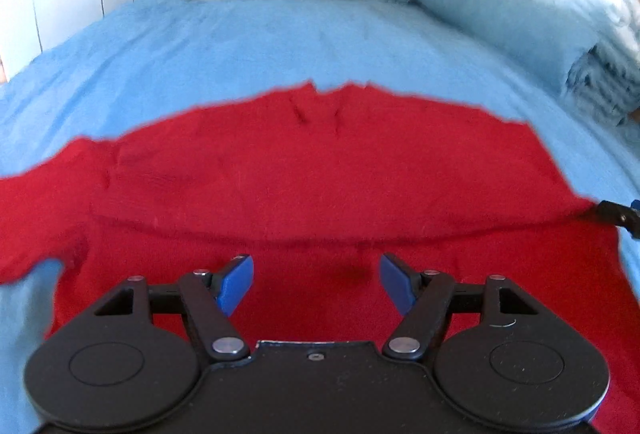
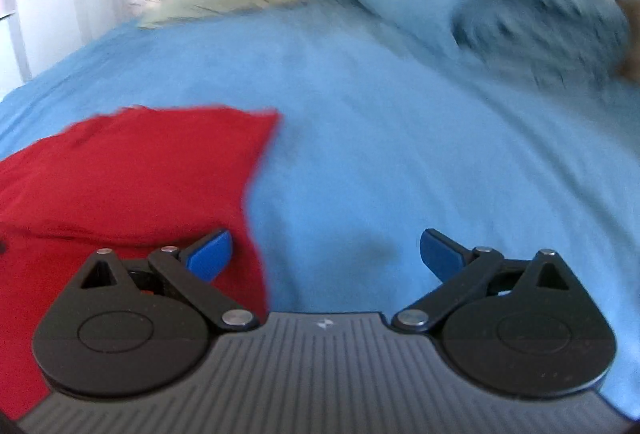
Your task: Fold small clothes
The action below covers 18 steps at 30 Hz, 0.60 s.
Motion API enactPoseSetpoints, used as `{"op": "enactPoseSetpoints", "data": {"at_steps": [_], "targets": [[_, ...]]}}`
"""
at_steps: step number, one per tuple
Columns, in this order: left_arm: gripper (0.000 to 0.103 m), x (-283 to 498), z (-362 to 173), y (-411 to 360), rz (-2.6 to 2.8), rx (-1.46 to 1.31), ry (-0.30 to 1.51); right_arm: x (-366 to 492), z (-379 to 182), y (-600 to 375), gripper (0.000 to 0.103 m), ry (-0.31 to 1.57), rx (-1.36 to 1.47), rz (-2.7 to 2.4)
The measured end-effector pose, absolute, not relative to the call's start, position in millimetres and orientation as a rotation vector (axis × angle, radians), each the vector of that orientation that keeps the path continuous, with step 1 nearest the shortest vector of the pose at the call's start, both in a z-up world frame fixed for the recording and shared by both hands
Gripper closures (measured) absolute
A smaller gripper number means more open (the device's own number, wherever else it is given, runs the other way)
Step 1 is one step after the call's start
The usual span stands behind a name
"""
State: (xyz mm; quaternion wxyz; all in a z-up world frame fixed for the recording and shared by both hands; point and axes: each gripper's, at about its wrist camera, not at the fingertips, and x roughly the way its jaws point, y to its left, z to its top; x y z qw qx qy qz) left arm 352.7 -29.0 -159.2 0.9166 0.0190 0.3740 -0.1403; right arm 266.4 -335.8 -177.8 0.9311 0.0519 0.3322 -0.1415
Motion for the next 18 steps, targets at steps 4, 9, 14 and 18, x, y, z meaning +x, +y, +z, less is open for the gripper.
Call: {"op": "enactPoseSetpoints", "data": {"at_steps": [4, 9, 14, 18], "targets": [[0.017, 367, -147, -27, -0.263, 0.035, 0.730, 276, -161, -307, 0.000, 0.620, 0.157, -0.080], [0.017, 377, -143, -13, -0.229, -0.011, 0.732, 309, -197, -281, 0.000, 0.695, 0.135, -0.043], [0.017, 377, -147, -1, -0.220, 0.029, 0.725, 299, -203, -302, 0.000, 0.697, 0.218, -0.111], [0.016, 389, -152, 7, -0.208, 0.007, 0.710, 291, -185, -295, 0.000, 0.616, 0.194, -0.042]]}}
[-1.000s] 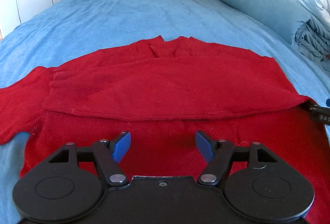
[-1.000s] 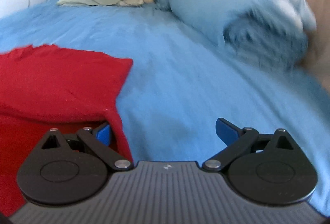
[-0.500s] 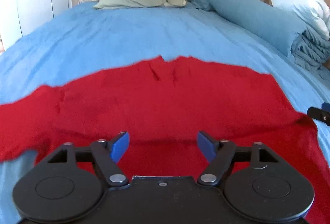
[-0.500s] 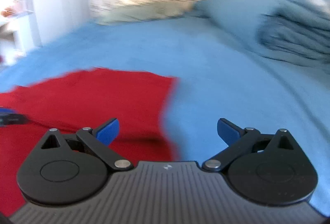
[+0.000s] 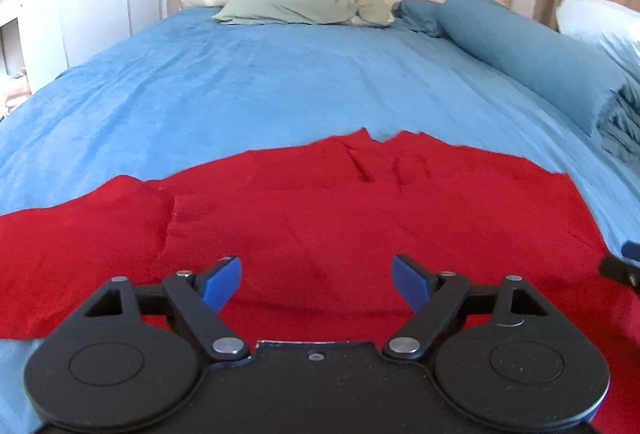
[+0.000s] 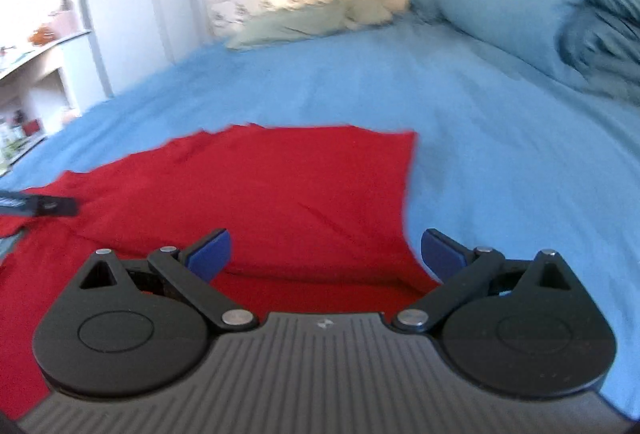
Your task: Fold small clothes
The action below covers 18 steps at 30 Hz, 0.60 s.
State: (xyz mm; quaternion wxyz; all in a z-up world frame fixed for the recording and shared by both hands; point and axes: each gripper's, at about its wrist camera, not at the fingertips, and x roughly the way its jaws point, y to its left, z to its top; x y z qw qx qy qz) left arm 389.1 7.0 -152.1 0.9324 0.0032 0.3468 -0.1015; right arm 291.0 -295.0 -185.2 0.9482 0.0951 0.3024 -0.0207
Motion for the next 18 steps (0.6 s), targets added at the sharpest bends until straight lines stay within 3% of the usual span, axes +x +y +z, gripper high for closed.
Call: {"op": "enactPoseSetpoints", "data": {"at_steps": [10, 18], "targets": [[0.016, 409, -169, 26, -0.185, -0.055, 0.790, 311, -202, -275, 0.000, 0.727, 0.068, -0.012], [0.014, 352, -74, 86, -0.135, -0.121, 0.642, 298, -125, -233, 0.000, 0.615, -0.025, 0.015]]}}
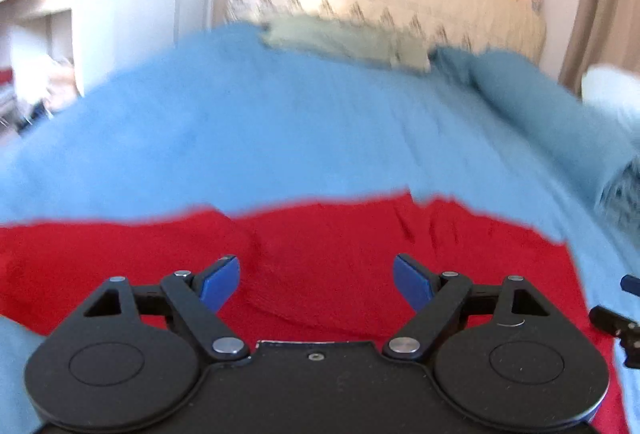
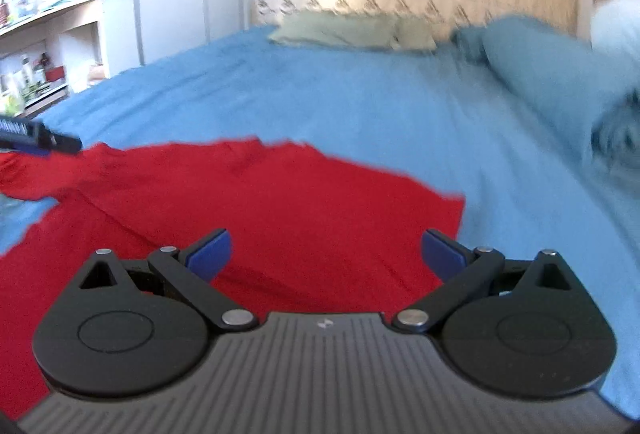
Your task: Fold small clothes
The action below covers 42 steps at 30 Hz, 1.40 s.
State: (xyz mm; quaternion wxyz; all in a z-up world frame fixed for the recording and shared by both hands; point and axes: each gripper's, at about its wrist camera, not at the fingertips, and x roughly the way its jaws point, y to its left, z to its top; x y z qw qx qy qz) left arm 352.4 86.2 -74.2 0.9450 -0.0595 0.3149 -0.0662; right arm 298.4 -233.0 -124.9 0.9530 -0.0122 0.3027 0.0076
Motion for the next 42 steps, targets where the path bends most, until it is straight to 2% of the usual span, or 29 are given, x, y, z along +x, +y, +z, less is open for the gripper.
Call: {"op": "enactPoseSetpoints", "data": {"at_steps": [1, 2, 3, 7, 15, 23, 31, 34, 36, 37, 39, 42], "targets": [[0.011, 343, -59, 99, -0.122, -0.123, 0.624, 297, -111, -222, 0.000, 0.607, -0.044, 0.027], [0.002, 333, -44, 114, -0.105, -0.127, 0.606, 297, -101, -212, 0.000, 0.604, -0.054, 0.035], [0.000, 325, -34, 128, -0.084, -0.131, 0.591, 298, -91, -201, 0.000, 0.608, -0.062, 0.042], [0.000, 304, -19, 192, 0.048, -0.154, 0.586, 310, -69, -154, 0.000, 0.646, -0.055, 0.022], [0.000, 276, -86, 332, 0.228, -0.486, 0.596, 325, -85, -65, 0.000, 0.673, 0.054, 0.106], [0.005, 282, -147, 406, 0.301, -0.756, 0.568, 341, -129, -9, 0.000, 0.737, 0.034, 0.091], [0.007, 312, -161, 420, 0.304, -0.647, 0.506, 355, -151, 14, 0.000, 0.754, -0.023, 0.107], [0.024, 317, -165, 426, 0.342, -0.651, 0.474, 357, -155, 14, 0.000, 0.752, -0.017, 0.125], [0.061, 318, -167, 431, 0.376, -0.662, 0.477, 357, -158, 16, 0.000, 0.752, -0.019, 0.135], [0.071, 318, -169, 435, 0.396, -0.674, 0.480, 356, -160, 17, 0.000, 0.751, -0.022, 0.139], [0.097, 313, -175, 443, 0.418, -0.728, 0.477, 356, -162, 18, 0.000, 0.754, -0.027, 0.141], [0.098, 305, -179, 453, 0.411, -0.814, 0.461, 354, -163, 15, 0.000, 0.760, -0.017, 0.136]]}}
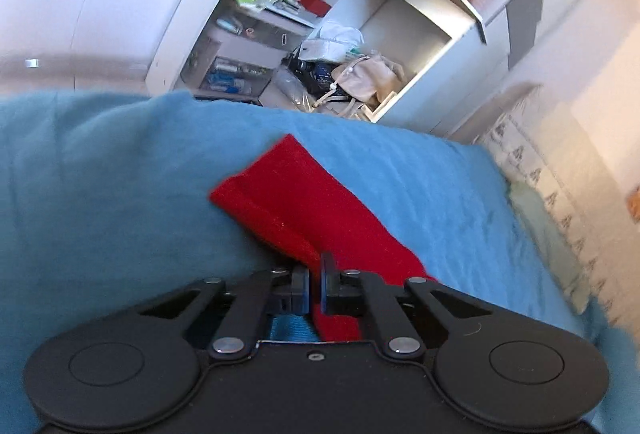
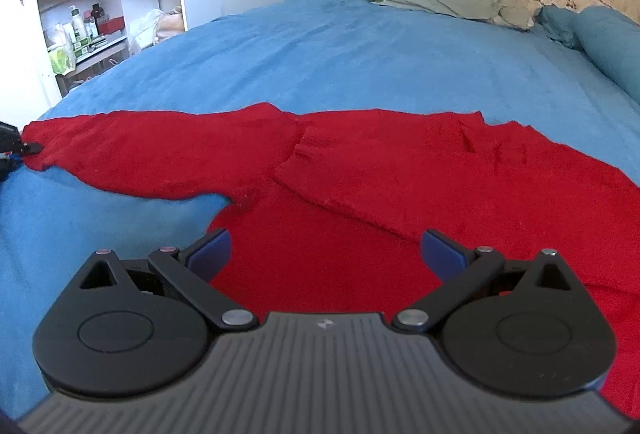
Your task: Fold small clothes
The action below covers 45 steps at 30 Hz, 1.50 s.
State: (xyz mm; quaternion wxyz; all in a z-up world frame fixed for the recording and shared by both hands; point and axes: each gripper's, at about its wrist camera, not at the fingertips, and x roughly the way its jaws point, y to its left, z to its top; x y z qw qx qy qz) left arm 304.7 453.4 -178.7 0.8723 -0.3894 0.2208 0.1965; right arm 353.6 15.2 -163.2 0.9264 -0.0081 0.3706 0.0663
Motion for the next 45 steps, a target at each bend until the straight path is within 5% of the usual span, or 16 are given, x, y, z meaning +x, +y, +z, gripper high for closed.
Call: {"op": "enactPoseSetpoints", "data": {"at_steps": [9, 22, 33, 39, 45], "targets": [[0.099, 314, -115, 409, 0.336, -0.686, 0.459, 346, -136, -17, 0.000, 0.709, 0.046, 0.079], [0.099, 371, -6, 151, -0.154, -0.457, 0.431, 315, -88, -118, 0.000, 0.599, 0.103, -0.053], [0.099, 404, -95, -39, -0.317, -0.396, 0.650, 275, -103, -231, 0.000, 0.599, 0.149, -0.103], [0.098, 410, -157, -78, -0.272, -0.229, 0.776, 258, -128, -253, 0.000, 0.666, 0.108, -0.097], [0.096, 415, -166, -85, -0.283, -0.165, 0.780, 250, -138, -257, 0.000, 0.685, 0.110, -0.095]]}}
